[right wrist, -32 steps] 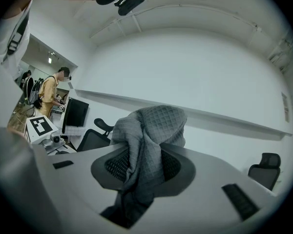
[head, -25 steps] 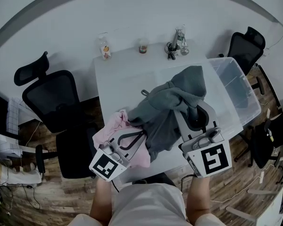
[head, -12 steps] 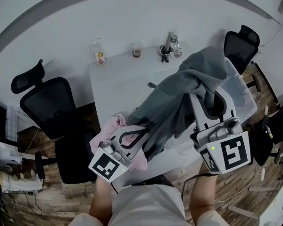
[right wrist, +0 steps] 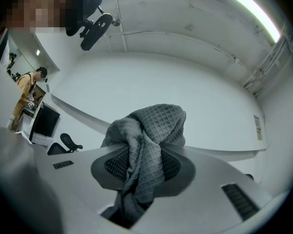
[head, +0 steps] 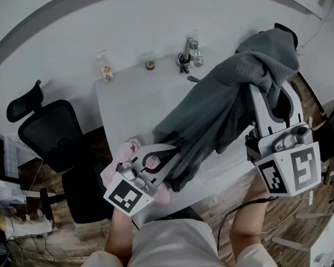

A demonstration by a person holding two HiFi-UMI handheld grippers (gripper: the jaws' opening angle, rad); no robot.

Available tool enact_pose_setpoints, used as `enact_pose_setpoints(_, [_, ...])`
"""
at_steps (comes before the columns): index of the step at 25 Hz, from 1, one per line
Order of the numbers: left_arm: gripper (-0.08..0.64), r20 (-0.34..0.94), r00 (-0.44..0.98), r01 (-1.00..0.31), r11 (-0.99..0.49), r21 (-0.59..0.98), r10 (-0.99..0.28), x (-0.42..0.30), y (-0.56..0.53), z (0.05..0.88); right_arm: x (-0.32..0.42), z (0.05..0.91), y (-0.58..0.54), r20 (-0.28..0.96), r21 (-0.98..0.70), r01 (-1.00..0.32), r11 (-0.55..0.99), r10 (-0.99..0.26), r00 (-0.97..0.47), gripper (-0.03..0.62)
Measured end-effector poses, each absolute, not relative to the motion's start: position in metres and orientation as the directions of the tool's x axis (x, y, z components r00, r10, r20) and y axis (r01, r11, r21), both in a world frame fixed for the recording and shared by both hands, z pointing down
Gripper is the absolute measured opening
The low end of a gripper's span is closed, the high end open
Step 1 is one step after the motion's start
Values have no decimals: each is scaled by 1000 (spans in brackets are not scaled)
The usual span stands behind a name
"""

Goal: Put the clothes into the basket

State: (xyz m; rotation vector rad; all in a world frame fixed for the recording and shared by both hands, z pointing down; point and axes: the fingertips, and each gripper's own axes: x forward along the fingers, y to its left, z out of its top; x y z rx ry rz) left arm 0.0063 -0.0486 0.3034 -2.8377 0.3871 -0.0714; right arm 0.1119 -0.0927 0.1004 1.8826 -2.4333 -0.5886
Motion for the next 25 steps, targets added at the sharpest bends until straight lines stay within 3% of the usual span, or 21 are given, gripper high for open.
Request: enact_pose_setpoints(25, [0,-86,983,-184,-904,-386,-164,122,-57,209,230,67,-99,-241,265,-960,93,-957,-160,104])
